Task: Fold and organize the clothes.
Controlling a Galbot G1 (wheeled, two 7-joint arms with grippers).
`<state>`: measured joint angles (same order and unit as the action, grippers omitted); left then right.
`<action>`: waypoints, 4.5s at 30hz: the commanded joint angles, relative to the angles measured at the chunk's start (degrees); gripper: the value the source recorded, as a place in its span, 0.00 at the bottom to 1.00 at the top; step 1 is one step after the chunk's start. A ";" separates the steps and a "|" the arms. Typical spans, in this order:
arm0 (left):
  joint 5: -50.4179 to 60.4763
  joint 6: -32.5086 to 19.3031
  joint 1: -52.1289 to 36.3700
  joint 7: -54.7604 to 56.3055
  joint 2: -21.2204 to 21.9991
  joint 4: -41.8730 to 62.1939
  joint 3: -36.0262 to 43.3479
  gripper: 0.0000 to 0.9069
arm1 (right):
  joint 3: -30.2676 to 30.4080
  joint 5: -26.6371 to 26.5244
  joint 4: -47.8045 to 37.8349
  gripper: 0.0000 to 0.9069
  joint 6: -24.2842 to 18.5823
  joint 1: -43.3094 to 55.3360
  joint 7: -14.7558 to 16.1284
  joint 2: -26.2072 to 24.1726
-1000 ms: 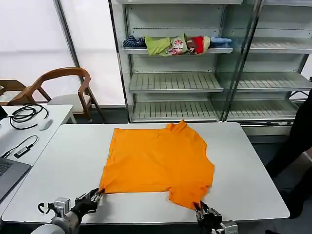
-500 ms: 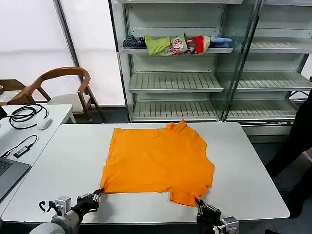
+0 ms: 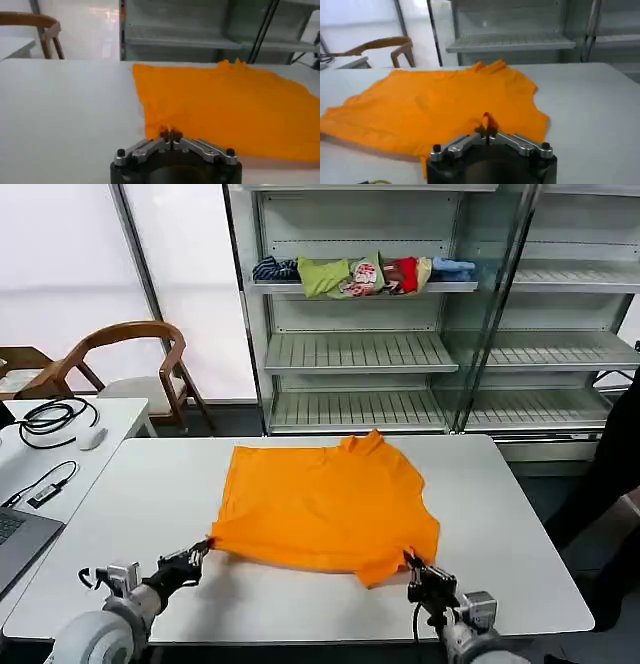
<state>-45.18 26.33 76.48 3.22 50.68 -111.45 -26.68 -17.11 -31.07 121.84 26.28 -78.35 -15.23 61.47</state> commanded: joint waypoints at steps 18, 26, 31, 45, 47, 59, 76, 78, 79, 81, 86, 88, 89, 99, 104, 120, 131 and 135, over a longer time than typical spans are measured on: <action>-0.76 -2.37 -17.01 -2.47 1.86 14.14 8.10 0.01 | 3.83 0.54 -16.73 0.00 -0.54 17.74 1.19 1.48; -0.54 -2.88 -19.03 -2.87 2.44 18.22 9.62 0.01 | 4.86 3.00 -20.38 0.00 -1.83 20.43 3.40 2.83; -0.31 -3.16 -19.08 -3.54 2.33 19.41 9.64 0.01 | 5.60 3.93 -22.10 0.00 -2.79 21.07 3.66 3.95; 0.43 -3.68 -18.89 -4.28 2.56 20.45 9.85 0.01 | 5.63 5.43 -24.96 0.00 -2.62 22.48 3.36 5.56; 0.60 -3.87 -19.16 -4.32 2.81 20.84 9.92 0.02 | 5.98 6.32 -25.45 0.01 -2.59 22.96 3.37 5.93; 1.47 -6.21 -20.45 -5.15 2.95 21.92 9.30 1.00 | 6.22 7.08 -28.95 1.00 -2.98 26.61 2.68 6.78; 1.75 -4.27 -8.20 -2.97 -0.44 6.80 4.06 1.00 | 0.47 3.41 -13.24 1.00 -0.60 12.38 1.80 1.34; 3.17 -3.22 -7.81 -1.92 0.16 6.84 4.86 1.00 | 0.13 3.37 -12.48 1.00 -0.10 10.82 1.53 1.33; 3.43 -2.74 -7.82 -1.50 0.50 6.93 5.06 1.00 | 0.03 3.45 -12.40 1.00 0.03 10.24 1.37 1.45; 3.59 -1.57 -7.86 -0.09 1.09 7.22 5.86 1.00 | -0.41 3.57 -12.15 1.00 0.89 8.90 1.12 1.74; 4.40 -0.65 -7.81 0.38 1.66 7.22 6.68 1.00 | -2.00 3.76 -11.98 1.00 1.37 6.70 0.79 1.82; 4.53 -0.40 -8.29 0.79 1.91 7.77 6.80 1.00 | -2.61 3.75 -11.98 1.00 1.39 6.17 0.86 1.80; 4.60 -0.37 -8.60 0.90 2.02 8.26 6.92 1.00 | -2.74 3.79 -12.15 1.00 1.44 6.06 0.87 1.81; 4.87 0.85 -9.79 1.49 2.36 10.45 7.49 1.00 | -2.77 3.44 -14.74 0.52 0.33 7.57 1.66 2.31; 4.83 1.12 -9.67 1.22 2.36 10.21 7.53 0.01 | -1.56 2.91 -15.31 0.00 0.23 8.44 1.91 2.36; 5.48 0.94 -11.01 0.49 3.48 12.32 9.24 0.02 | -0.93 1.84 -16.06 0.00 0.86 9.24 2.23 2.06; 5.92 0.80 -9.61 -0.59 3.02 10.01 8.72 0.01 | -0.95 1.64 -13.43 0.00 0.96 8.15 2.33 1.53; 5.77 0.76 -6.19 -0.80 2.02 6.27 6.90 0.01 | -2.12 1.65 -9.08 0.00 1.27 4.70 2.30 0.55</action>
<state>-39.37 27.08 66.42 2.78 53.61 -100.61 -17.95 -18.55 -29.38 108.06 27.40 -70.46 -12.90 62.63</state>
